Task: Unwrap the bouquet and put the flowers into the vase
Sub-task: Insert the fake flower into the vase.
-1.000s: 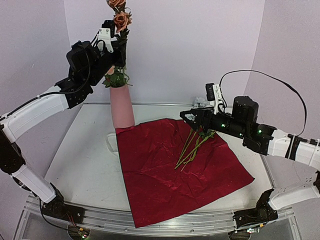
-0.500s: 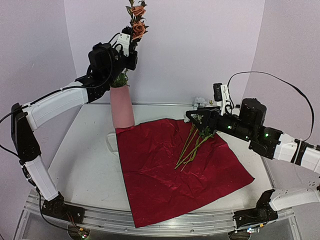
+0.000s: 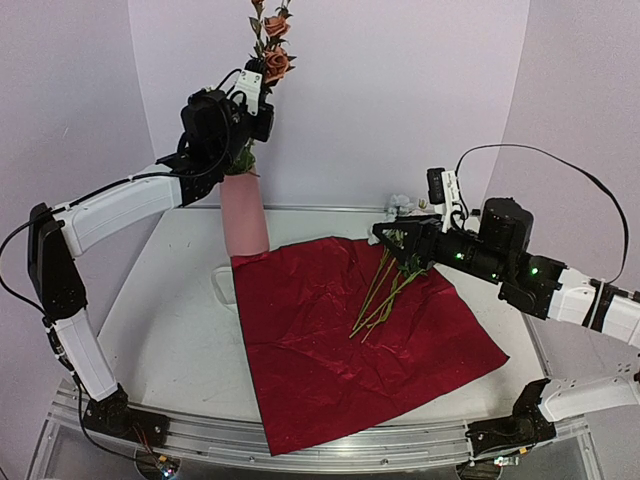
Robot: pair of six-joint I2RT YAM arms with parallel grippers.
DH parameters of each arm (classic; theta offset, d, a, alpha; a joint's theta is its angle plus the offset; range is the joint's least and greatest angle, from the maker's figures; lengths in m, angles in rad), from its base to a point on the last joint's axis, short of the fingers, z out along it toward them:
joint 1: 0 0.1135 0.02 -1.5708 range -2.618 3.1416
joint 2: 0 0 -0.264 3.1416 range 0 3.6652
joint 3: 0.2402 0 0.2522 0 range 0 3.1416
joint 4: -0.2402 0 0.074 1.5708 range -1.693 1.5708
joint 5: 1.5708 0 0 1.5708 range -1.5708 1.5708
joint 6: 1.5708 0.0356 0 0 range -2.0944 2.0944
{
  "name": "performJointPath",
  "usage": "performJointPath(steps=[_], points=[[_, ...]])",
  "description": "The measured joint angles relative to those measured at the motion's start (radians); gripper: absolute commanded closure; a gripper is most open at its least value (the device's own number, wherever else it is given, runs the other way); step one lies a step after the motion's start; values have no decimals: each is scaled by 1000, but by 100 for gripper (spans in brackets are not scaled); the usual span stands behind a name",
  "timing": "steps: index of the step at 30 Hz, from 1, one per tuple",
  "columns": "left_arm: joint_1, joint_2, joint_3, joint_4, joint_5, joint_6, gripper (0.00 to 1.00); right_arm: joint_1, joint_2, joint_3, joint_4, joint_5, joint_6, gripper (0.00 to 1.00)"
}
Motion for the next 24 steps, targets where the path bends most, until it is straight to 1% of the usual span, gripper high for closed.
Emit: performJointPath(steps=[14,24], points=[[11,-28,3,30,-19,60,100,0,21,0,-4,-4,1,12],[18,-28,-5,34,-25,41,100,0,26,0,-4,-7,1,12]])
